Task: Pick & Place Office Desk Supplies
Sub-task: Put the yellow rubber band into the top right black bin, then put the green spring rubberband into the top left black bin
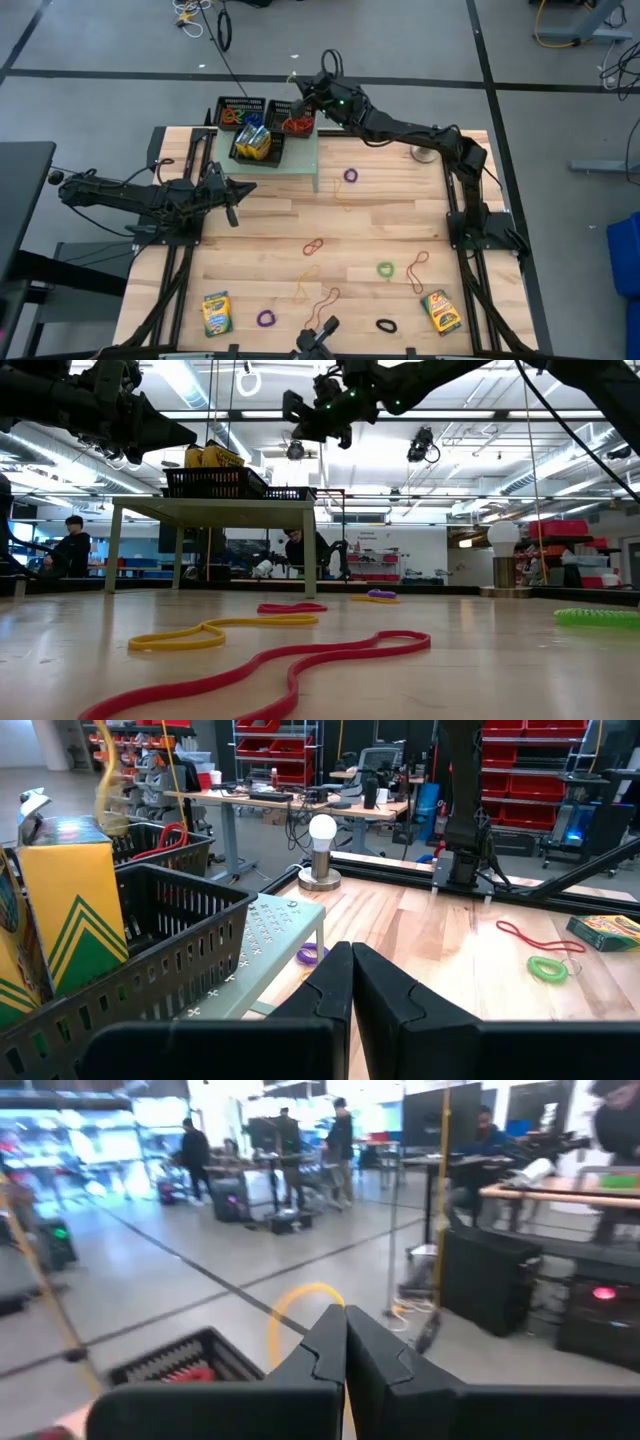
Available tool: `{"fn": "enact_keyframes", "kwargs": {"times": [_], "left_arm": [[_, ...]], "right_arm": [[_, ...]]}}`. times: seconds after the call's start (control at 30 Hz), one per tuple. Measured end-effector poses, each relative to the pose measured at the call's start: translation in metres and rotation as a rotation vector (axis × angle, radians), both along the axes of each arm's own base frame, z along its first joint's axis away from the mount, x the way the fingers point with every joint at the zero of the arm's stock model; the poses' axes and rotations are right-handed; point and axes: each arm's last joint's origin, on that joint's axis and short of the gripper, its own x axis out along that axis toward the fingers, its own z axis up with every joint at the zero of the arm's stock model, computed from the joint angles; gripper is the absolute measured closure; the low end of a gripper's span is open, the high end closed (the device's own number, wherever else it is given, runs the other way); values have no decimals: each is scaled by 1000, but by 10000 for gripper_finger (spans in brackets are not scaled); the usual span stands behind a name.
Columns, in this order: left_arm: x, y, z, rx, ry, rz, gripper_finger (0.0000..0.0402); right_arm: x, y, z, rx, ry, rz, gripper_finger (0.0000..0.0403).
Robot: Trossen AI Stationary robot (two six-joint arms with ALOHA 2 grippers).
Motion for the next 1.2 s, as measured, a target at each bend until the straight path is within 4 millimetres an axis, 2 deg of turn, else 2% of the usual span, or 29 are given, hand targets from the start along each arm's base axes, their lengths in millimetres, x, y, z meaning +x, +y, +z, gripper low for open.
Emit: {"fn": "enact_keyframes", "kwargs": {"times": [0.13,0.37,0.77,0.9,1.1,1.2], "left_arm": [[0,0,0,0,0,0,388],[0,0,0,0,0,0,388],[0,0,0,0,0,0,388],[0,0,0,0,0,0,388],[0,0,0,0,0,0,388],[0,0,0,0,0,0,388]], "right_arm": [[1,1,-1,15,-9,23,399],[3,1,-16,105,70,29,398],[9,16,-33,182,192,71,392],[8,16,-37,187,235,67,351],[7,16,-39,165,282,45,251],[3,18,-33,150,301,19,209]]}}
